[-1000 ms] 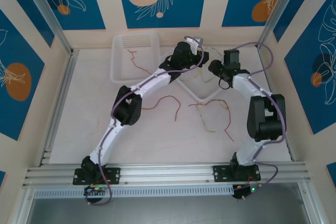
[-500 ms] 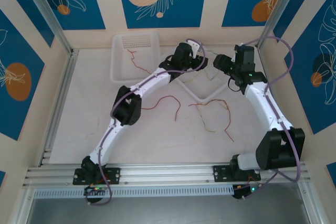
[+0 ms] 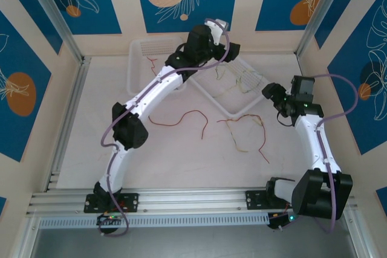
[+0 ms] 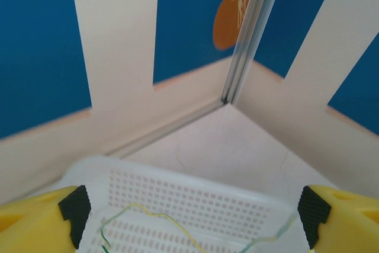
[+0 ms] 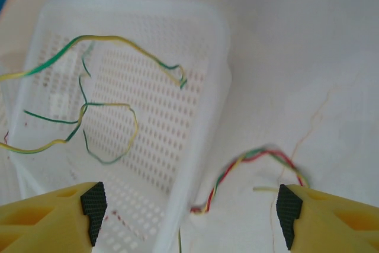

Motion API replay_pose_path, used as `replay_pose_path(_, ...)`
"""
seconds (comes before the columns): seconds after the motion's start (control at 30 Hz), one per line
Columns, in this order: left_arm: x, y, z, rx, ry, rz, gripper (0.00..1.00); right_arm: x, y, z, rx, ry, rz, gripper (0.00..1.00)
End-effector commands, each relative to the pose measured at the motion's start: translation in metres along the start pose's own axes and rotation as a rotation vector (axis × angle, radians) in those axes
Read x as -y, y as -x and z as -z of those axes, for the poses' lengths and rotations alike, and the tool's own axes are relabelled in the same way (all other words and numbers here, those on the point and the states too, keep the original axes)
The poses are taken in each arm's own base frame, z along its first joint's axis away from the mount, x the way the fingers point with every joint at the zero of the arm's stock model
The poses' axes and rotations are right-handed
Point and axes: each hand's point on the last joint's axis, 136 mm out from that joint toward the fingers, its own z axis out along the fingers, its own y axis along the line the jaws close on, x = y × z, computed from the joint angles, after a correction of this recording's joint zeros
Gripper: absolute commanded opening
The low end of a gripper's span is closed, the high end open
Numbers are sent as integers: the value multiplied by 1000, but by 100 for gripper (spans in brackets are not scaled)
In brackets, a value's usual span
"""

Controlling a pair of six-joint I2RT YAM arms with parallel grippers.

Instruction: Untangle the cables

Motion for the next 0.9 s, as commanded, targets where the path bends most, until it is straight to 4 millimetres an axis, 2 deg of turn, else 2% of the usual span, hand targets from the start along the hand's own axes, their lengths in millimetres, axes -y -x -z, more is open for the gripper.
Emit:
replay_pose_path(0.0, -11, -23, 2, -99, 58, -40, 94, -8, -13, 7, -43, 66, -43, 79)
replay_pose_path(0.13, -9, -33, 22, -152, 57, 18, 89, -4, -30, -6, -117, 80, -72, 78)
replay_pose_path(0.27, -8, -43, 61, -146, 65, 63, 89, 6, -48, -30, -204, 76, -106, 74)
replay_pose_path(0.4, -16, -45, 107, -110, 116, 63, 88, 4, -61, -49, -249, 85, -111, 69)
replay_pose_path(0.53, -21, -48, 140, -68, 148, 58, 87, -4, -71, -67, -288, 101, -119, 59)
replay_pose_path(0.57, -22, -50, 146, -70, 157, 53, 86, -6, -73, -72, -293, 101, -119, 55)
replay_pose_path(0.63, -25, -56, 152, -87, 171, 52, 86, -9, -76, -80, -303, 110, -139, 36)
replay_pose_path(0.67, -27, -60, 154, -101, 180, 49, 86, -11, -77, -84, -310, 117, -160, 31)
replay_pose_path(0.8, -33, -73, 160, -128, 211, 46, 85, -16, -73, -92, -283, 105, -218, 20)
replay_pose_path(0.87, -38, -80, 163, -134, 238, 44, 85, -18, -71, -95, -276, 89, -251, 19)
